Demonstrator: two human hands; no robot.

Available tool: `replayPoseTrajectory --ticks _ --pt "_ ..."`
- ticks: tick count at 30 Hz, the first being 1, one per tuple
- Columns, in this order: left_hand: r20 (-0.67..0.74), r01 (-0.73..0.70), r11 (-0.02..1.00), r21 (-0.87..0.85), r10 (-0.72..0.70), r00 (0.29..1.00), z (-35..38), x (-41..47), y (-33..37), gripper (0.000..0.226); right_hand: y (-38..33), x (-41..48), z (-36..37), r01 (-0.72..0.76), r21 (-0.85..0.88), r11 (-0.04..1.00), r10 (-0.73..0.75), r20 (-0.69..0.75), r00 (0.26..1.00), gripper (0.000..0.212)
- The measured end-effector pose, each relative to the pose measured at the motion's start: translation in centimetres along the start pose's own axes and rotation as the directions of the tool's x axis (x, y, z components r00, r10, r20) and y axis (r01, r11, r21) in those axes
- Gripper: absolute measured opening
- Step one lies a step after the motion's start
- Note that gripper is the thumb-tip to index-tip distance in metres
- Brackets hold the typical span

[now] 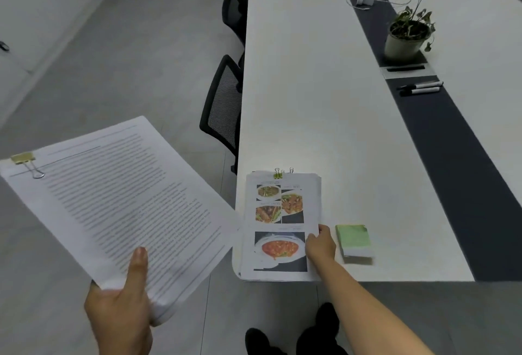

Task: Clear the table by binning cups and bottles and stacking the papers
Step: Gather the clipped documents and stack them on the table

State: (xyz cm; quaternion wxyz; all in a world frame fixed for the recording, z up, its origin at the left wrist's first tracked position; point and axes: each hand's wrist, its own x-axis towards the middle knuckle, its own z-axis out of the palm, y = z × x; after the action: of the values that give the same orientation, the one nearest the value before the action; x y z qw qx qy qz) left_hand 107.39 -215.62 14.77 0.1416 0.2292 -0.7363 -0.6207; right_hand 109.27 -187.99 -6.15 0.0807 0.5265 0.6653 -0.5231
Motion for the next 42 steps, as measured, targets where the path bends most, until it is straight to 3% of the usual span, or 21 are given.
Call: replayPoseTrajectory --ticks 6,11,14,16,18,20,23,26,28,31,33,37,42 --pt "0.005 -0.033 0.999 0.010 0.033 0.999 1.5 -1.7 0.0 0.038 0.3 1.2 0.3 0.024 0.010 1.000 -0.024 -0.043 0.999 0.040" --pt "0.202 0.009 1.000 0.022 -0.013 0.979 3.2 -2.1 0.3 0.028 0.1 0.3 -0.6 -0.006 -0.052 0.999 0.003 -0.059 0.998 0.044" --pt "0.359 -0.012 0.999 0.031 0.000 0.934 4.7 -0.4 1.3 0.024 -1.9 -2.6 -2.3 0.138 -0.124 0.983 -0.152 -0.112 0.982 0.055" --pt "0.477 -0.009 0.999 0.054 -0.018 0.879 5.7 0.9 1.9 0.021 -3.9 -5.7 -3.9 0.222 0.070 0.972 -0.216 -0.092 0.972 0.046" --pt "0.599 -0.027 0.997 0.069 -0.019 0.800 6.7 2.0 2.1 0.022 -6.4 -9.1 -5.9 0.181 0.439 0.880 -0.245 0.094 0.965 0.035" --pt "0.707 -0.037 0.996 0.085 -0.034 0.706 7.8 2.7 1.9 0.023 -7.5 -11.8 -7.7 0.134 0.563 0.815 -0.342 0.281 0.897 0.038" --pt "0.815 0.006 0.993 0.115 -0.098 0.571 9.3 3.1 1.0 0.029 -6.0 -12.9 -8.1 0.275 0.476 0.835 -0.447 0.298 0.843 0.033" --pt "0.859 -0.026 0.982 0.185 -0.149 0.490 10.7 3.2 -0.9 0.042 -2.8 -12.0 -7.5 0.302 0.463 0.833 -0.401 0.132 0.906 0.032" --pt "0.857 -0.031 0.950 0.309 -0.264 0.443 11.2 3.3 -3.0 0.048 -1.0 -11.8 -6.7 0.289 0.387 0.875 -0.335 0.056 0.940 0.030" --pt "0.836 0.023 0.888 0.459 -0.441 0.326 10.9 2.9 -6.6 0.038 1.7 -11.4 -5.1 0.231 0.259 0.938 -0.237 -0.011 0.972 0.032" --pt "0.818 -0.006 0.866 0.501 -0.471 0.330 10.6 2.5 -8.1 0.047 2.5 -11.0 -4.4 0.195 0.245 0.950 -0.192 -0.034 0.981 0.031" --pt "0.789 -0.020 0.876 0.482 -0.424 0.446 10.5 2.1 -9.2 0.052 2.5 -10.1 -3.7 0.176 0.240 0.955 -0.174 -0.031 0.984 0.030" --pt "0.750 -0.001 0.883 0.469 -0.398 0.528 9.6 0.9 -11.0 0.050 2.1 -8.4 -3.1 0.170 0.156 0.973 -0.168 -0.025 0.985 0.032"
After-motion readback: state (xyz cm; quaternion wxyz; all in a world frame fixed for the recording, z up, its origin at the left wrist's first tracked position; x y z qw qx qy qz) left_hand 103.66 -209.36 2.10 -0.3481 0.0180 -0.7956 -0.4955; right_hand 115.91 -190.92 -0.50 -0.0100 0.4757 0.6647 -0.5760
